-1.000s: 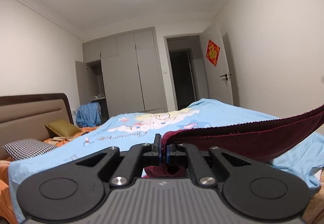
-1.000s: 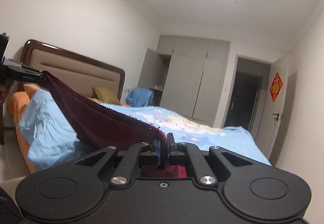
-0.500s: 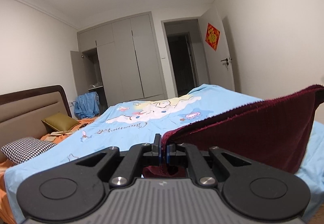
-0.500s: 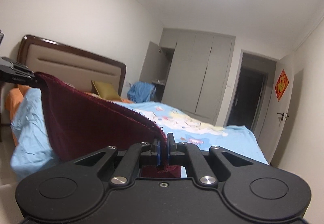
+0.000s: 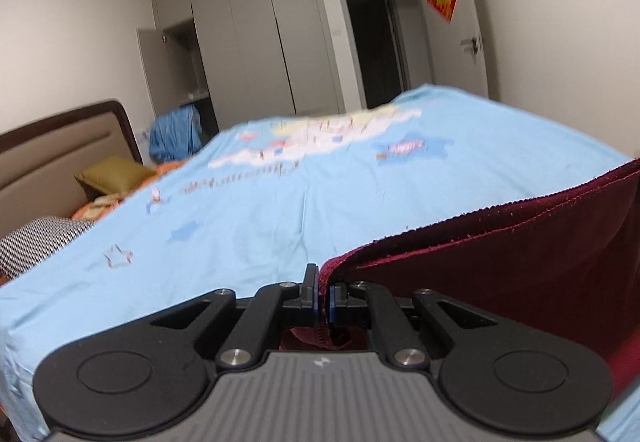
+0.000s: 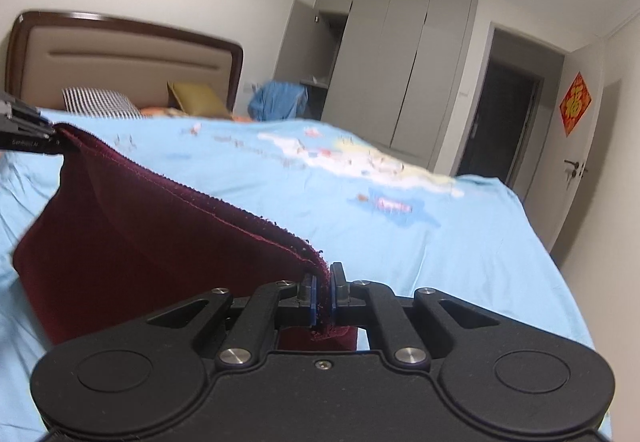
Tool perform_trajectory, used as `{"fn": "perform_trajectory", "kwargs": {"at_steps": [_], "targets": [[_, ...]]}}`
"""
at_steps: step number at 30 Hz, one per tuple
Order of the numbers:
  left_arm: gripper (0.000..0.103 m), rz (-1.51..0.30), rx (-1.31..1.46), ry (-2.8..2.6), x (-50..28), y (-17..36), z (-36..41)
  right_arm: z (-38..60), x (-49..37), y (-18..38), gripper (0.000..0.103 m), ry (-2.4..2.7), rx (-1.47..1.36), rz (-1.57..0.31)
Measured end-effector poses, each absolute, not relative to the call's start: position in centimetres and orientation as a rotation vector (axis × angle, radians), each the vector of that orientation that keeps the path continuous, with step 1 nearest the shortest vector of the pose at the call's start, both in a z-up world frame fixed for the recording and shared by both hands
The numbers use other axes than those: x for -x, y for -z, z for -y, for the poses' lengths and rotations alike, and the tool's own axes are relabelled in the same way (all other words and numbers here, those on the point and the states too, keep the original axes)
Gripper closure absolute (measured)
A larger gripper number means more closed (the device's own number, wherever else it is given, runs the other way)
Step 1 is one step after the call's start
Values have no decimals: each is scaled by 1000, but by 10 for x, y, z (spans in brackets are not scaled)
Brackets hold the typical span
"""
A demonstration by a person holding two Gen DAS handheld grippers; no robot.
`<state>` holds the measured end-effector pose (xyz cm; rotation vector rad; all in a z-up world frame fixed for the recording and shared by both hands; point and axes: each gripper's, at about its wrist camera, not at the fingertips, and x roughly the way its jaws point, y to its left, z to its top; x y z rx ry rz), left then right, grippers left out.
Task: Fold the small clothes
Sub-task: 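Lift the hem with both grippers and fold it over toward the collar, then open both grippers to release the folded hem onto the sweater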
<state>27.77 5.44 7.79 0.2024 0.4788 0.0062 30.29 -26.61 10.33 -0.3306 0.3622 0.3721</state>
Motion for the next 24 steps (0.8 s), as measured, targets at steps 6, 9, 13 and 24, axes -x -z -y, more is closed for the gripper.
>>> {"fn": "perform_trajectory", "kwargs": {"at_steps": [6, 9, 13, 24], "targets": [[98, -583, -198, -17, -323, -27, -57, 257, -337, -56, 97, -340, 271, -439], [98, -621, -193, -19, -338, -11, -61, 255, -354, -40, 97, -330, 261, -468], [98, -660, -181, -19, -353, 2, -64, 254, -373, -25, 97, -323, 246, -494], [82, -731, -133, -14, -383, 12, -62, 257, -403, -1, 87, -307, 198, -541]]}}
